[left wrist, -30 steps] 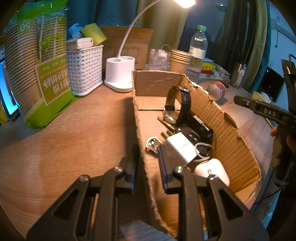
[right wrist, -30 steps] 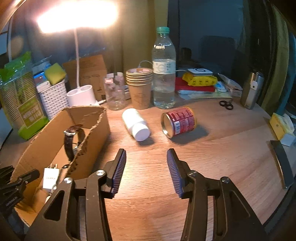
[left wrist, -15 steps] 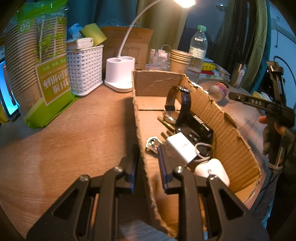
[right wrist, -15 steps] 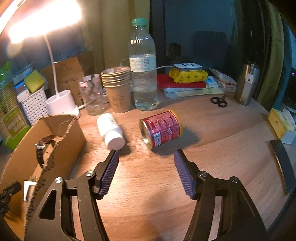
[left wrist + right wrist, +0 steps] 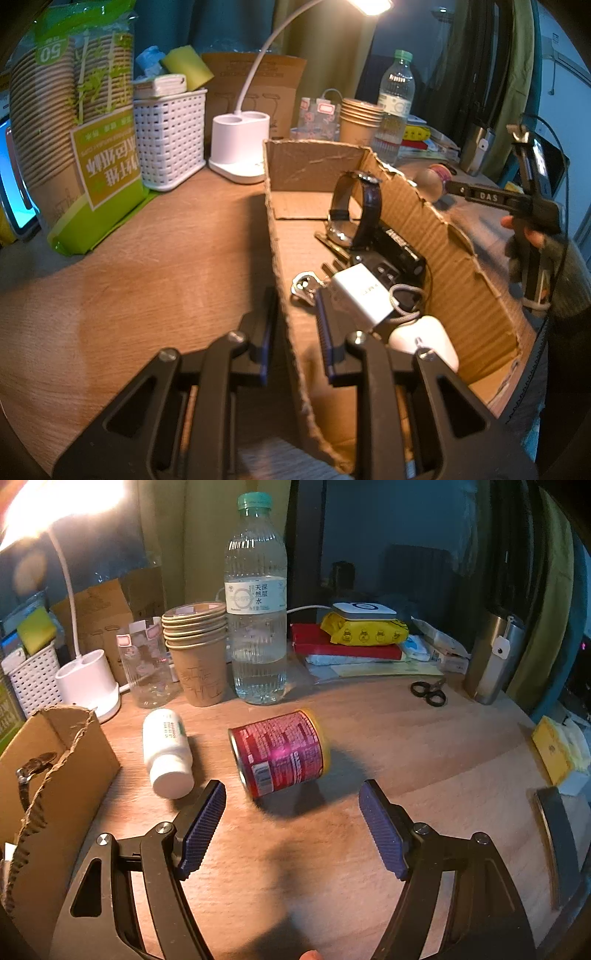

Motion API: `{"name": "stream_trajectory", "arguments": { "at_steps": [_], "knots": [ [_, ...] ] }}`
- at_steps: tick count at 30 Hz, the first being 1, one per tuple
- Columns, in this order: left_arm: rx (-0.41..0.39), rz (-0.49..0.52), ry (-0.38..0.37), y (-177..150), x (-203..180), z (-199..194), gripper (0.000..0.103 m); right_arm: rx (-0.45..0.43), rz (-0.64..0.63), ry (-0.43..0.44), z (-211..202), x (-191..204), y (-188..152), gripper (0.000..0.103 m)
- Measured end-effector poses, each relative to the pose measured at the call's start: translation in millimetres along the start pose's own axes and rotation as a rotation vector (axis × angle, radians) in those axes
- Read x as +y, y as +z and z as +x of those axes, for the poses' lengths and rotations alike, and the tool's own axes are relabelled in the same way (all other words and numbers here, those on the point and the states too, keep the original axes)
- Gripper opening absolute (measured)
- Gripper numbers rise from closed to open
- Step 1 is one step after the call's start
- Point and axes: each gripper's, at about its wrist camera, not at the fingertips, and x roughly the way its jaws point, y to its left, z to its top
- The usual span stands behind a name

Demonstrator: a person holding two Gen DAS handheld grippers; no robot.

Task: Organize rigid objects
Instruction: 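Move the right gripper to the red-and-gold can and close on it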

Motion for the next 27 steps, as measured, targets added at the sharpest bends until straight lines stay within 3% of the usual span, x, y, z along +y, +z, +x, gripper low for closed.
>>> {"name": "stream_trajectory", "arguments": {
  "at_steps": [27],
  "knots": [
    [0.002, 0.0, 0.0, -0.8, 1.9, 0.4, 0.022, 0.043, -0.028, 0.039, 44.5, -8.0, 23.1, 0.078]
  ]
}}
